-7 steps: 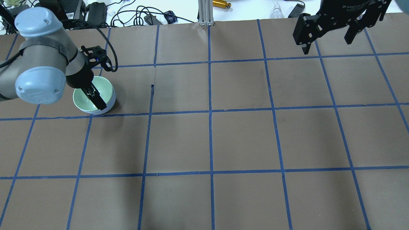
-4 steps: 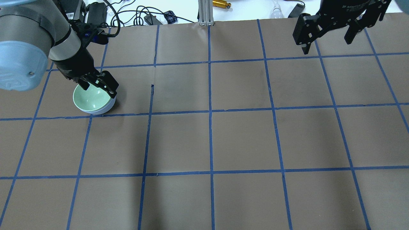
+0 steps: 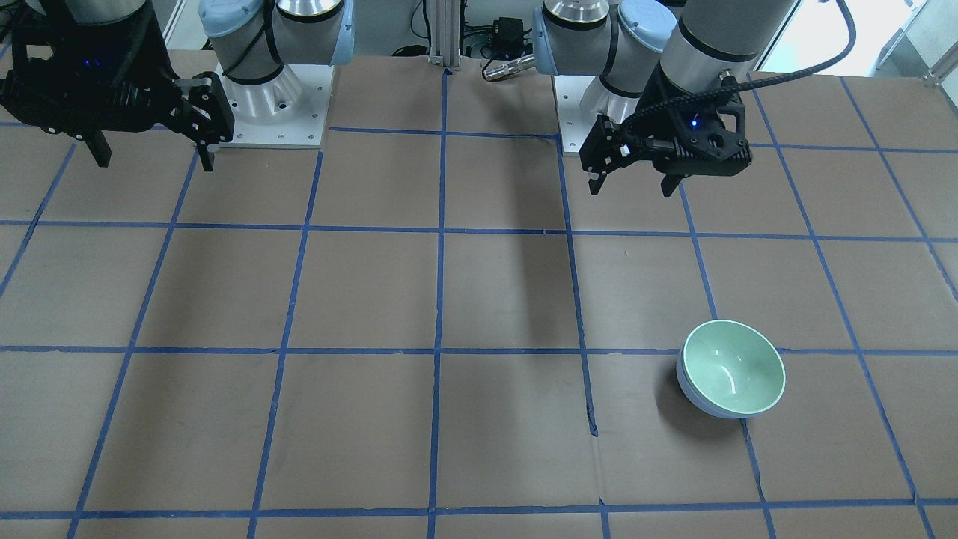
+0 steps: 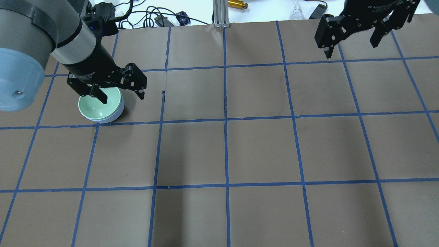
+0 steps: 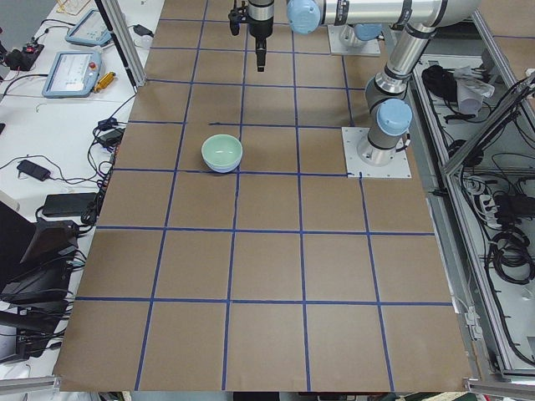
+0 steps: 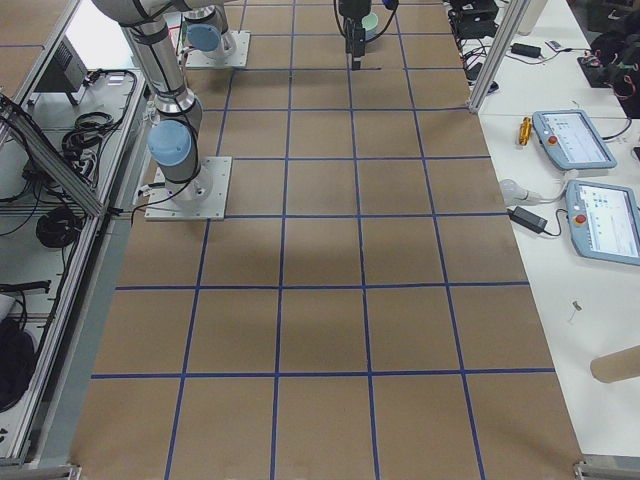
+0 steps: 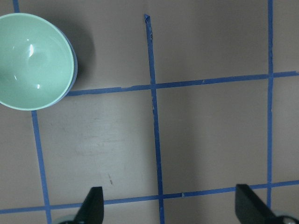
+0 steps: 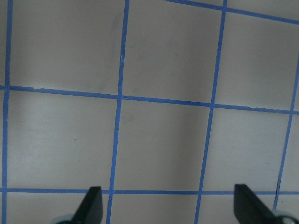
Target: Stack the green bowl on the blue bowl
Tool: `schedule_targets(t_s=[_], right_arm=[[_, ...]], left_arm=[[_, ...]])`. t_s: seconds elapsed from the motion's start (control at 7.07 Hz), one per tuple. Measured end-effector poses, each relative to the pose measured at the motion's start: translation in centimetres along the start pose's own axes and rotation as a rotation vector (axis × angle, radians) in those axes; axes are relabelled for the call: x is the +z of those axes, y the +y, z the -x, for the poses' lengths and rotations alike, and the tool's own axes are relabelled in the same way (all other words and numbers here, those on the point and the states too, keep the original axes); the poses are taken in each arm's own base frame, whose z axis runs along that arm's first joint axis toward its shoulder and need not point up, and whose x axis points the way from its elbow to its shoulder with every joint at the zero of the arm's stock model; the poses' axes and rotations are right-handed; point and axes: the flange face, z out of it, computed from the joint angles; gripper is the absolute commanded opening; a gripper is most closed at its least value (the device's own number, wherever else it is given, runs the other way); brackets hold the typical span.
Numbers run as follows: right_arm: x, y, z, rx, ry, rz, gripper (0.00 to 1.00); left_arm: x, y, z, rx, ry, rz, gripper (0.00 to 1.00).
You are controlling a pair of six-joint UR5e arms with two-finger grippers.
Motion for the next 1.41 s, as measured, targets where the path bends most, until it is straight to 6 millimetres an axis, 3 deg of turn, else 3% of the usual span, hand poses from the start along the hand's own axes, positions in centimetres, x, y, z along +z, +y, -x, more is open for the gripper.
schedule_targets(t_s=[0.42, 1.41], right_arm=[[0.0, 0.0, 0.0, -0.001, 0.0, 0.0, 1.0], [0.0, 0.0, 0.0, -0.001, 0.0, 0.0, 1.0]], left_arm=[[0.0, 1.3, -0.6, -0.009, -0.049, 0.026, 1.0], [-0.4, 1.1, 0.3, 0.037, -0.058, 0.038, 1.0]])
